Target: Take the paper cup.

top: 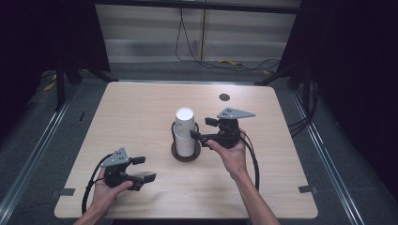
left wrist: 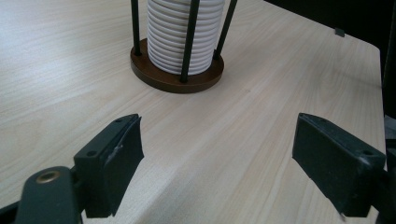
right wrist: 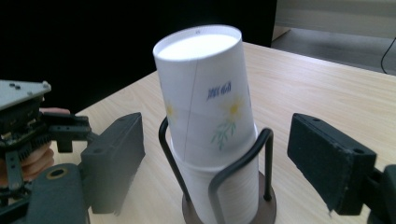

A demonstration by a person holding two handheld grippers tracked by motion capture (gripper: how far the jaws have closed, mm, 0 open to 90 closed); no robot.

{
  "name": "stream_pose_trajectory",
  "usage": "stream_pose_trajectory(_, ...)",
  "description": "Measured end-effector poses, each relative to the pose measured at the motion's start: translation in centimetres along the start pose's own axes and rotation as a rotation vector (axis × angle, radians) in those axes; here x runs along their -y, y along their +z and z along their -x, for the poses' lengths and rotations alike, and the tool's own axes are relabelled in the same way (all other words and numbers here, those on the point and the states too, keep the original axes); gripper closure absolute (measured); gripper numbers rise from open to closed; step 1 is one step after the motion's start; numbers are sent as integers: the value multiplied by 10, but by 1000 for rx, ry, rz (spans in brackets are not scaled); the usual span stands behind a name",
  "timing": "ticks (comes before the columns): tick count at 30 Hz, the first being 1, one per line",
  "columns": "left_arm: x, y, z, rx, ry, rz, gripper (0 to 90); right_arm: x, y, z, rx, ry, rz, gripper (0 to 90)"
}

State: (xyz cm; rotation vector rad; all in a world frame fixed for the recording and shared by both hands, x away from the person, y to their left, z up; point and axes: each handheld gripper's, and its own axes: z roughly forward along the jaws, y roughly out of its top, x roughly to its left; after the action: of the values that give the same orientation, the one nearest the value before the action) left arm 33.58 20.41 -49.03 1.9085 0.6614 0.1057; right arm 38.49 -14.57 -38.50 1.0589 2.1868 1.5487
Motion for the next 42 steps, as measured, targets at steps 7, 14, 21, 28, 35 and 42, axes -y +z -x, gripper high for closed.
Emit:
stream_pose_trajectory(7,1,0,0,3,-5,-4,160,-11,11,2,-24,-14,-18,195)
stream_pose_trajectory(14,1,-3,-1,-4,-8,3,160,-25,23,-2,-40,-50,-42,233)
stream_pose_trajectory(21,2,-2,-2,0,-11,-5,161,-28,37,-1,-37,-62,-61,253)
stream_pose_trajectory(28,2,-3,-2,-4,-4,-5,161,-37,47,-5,-45,-82,-81,261)
stream_pose_trajectory(35,2,-4,-3,-7,-4,-5,160,-36,50,-3,-32,-73,-96,303)
stream_pose_trajectory(42,2,-4,-3,-7,-4,-6,161,-38,48,-4,-25,-81,-76,327)
